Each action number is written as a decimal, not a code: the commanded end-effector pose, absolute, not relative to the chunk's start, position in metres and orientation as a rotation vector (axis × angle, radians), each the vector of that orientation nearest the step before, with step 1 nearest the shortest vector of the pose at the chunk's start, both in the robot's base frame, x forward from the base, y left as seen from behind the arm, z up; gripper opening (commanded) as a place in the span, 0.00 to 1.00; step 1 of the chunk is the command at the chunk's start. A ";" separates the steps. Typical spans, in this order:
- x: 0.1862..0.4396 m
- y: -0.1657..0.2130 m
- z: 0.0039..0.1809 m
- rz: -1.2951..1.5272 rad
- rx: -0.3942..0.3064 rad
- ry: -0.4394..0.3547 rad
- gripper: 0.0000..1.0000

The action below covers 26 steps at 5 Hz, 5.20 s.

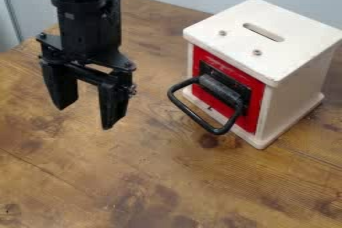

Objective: Close the drawer

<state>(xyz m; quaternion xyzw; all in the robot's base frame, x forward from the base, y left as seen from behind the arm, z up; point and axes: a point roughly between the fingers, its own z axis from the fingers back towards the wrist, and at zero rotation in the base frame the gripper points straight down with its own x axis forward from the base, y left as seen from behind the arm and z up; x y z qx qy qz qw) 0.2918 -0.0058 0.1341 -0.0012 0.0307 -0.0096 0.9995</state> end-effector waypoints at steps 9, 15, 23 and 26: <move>0.303 0.022 0.145 -0.041 -0.001 -0.159 1.00; 0.297 -0.011 0.138 -0.030 0.001 -0.150 1.00; 0.341 -0.027 0.125 -0.127 -0.007 -0.164 1.00; 0.421 -0.092 0.128 -0.410 -0.022 -0.177 1.00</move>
